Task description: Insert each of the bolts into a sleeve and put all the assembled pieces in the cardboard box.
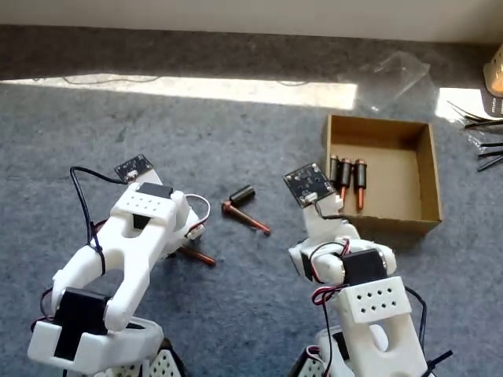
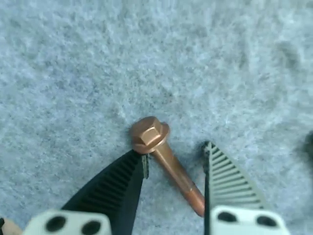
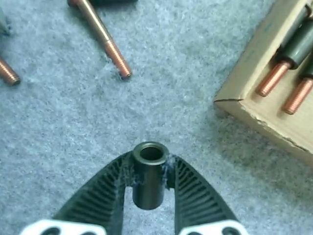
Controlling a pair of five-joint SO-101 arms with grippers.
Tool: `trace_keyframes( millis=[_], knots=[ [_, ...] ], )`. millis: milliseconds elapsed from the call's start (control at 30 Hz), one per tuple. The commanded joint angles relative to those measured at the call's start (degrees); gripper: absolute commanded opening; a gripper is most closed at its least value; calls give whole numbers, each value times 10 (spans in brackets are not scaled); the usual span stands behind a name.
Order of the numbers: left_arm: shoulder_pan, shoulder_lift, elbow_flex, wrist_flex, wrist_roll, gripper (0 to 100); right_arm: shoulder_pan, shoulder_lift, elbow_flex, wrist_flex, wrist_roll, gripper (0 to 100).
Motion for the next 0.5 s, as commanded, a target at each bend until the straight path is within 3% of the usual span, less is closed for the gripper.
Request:
trace_keyframes(
  millis=[0,200,467],
  knots=[
    [-44,1,-26,-33,4,147,5,-10,-7,-14,-3,4],
    [-64,2,-22,-52,-21,69,5,-10,-7,-14,-3,4],
    [-61,2,-22,-52,-22,63,5,-10,-7,-14,-3,4]
  ],
)
